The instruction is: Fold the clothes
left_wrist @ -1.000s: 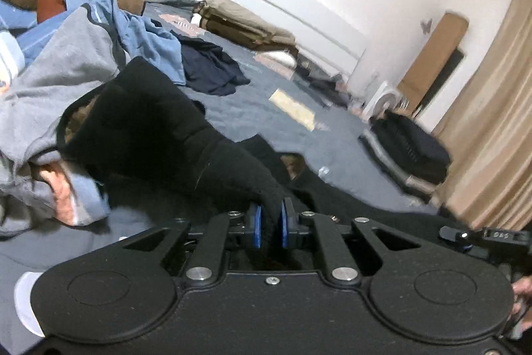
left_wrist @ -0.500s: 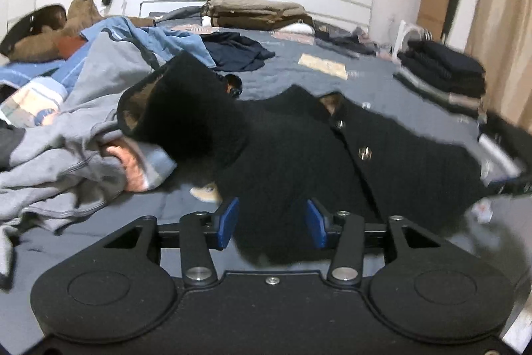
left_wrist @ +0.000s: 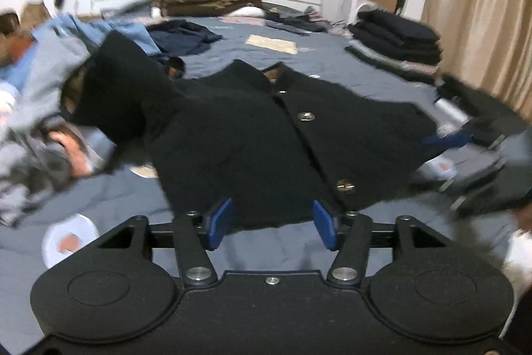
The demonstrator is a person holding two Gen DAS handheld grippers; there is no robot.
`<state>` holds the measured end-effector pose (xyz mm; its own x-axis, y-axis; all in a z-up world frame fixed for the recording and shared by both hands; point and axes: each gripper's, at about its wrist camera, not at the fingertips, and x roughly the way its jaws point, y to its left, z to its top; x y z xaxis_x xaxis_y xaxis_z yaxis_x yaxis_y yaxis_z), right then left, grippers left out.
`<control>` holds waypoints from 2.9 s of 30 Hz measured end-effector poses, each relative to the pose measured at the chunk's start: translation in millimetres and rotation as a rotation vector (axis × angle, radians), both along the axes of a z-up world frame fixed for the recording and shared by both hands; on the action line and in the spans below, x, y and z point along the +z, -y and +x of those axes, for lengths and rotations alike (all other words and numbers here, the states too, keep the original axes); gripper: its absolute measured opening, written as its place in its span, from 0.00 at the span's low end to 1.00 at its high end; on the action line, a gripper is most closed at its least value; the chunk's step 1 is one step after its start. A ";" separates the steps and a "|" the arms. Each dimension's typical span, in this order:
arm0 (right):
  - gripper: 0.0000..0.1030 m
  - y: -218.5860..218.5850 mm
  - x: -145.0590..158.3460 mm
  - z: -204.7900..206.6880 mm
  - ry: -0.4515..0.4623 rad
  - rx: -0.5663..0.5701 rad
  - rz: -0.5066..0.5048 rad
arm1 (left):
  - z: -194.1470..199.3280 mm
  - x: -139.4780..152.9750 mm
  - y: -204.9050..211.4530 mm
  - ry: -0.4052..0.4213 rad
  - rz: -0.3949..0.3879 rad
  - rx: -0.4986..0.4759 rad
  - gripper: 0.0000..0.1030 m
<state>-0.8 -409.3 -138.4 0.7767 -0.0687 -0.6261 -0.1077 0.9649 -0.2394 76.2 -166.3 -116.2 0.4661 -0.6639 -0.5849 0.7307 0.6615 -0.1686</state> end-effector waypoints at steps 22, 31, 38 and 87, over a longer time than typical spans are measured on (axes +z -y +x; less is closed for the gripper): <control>0.00 -27.2 -44.7 68.4 -0.017 0.178 -0.232 | 19.3 -5.0 -7.4 -0.074 -0.027 -0.018 0.55; 0.03 13.0 -0.7 73.7 0.038 0.077 0.022 | 3.8 -11.6 12.8 -0.055 0.003 -0.168 0.55; 0.52 -12.0 -14.4 57.9 -0.028 0.223 -0.088 | 6.8 -13.8 14.3 -0.054 0.014 -0.147 0.55; 0.03 57.2 33.4 65.6 0.239 -0.004 0.338 | -23.3 -92.9 155.9 0.711 0.533 -0.354 0.35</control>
